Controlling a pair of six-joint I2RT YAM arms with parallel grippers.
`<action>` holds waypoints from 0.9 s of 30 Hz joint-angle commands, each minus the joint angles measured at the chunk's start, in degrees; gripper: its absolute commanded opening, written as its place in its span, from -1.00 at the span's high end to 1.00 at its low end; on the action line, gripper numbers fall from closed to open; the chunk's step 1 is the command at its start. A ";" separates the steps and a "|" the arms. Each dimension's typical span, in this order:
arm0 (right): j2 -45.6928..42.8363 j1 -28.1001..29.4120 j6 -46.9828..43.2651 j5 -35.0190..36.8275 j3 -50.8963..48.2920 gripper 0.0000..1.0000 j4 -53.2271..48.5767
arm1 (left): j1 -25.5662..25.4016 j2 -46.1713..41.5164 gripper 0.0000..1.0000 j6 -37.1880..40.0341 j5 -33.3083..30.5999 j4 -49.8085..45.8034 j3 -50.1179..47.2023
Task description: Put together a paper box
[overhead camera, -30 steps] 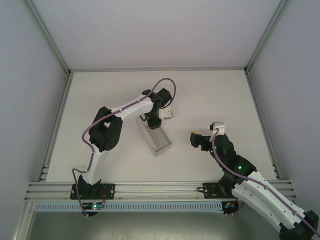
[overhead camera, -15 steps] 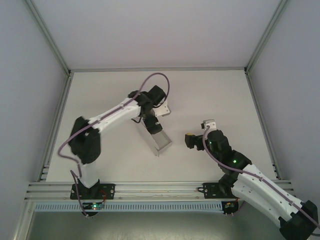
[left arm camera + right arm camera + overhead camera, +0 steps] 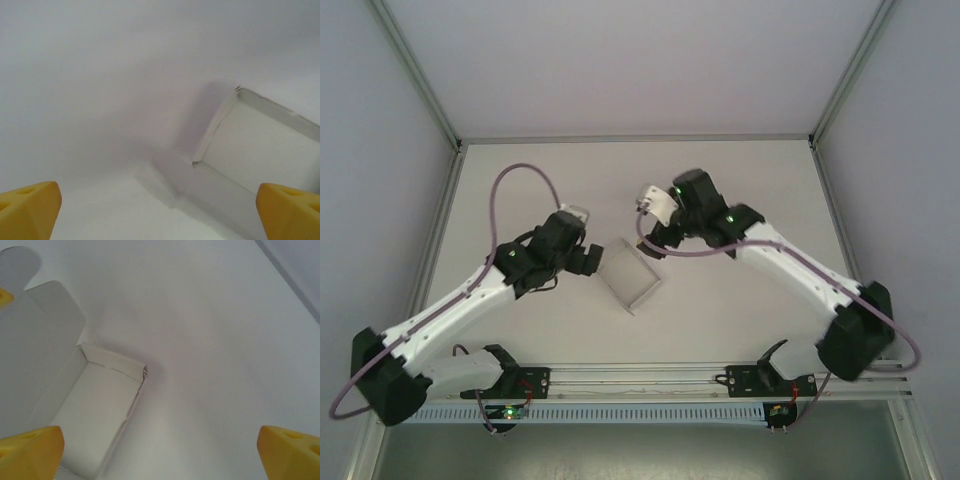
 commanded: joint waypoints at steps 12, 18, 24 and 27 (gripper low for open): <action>32.46 1.63 -32.96 -3.67 34.19 -0.95 -30.14 | 0.44 -18.48 -1.00 -14.62 -4.07 -5.37 -6.41; 44.03 1.74 -38.98 -3.54 50.48 -0.78 -45.14 | 0.50 -15.21 -1.00 -14.52 -4.12 -5.24 -7.08; 44.98 2.82 -28.40 -1.50 51.96 -0.68 -43.78 | 0.37 -18.12 -1.00 -14.94 -3.24 -4.07 -9.12; 42.13 2.86 -22.85 -0.98 47.05 -0.67 -40.80 | 0.45 -20.41 -1.00 -14.95 -2.86 -3.81 -10.24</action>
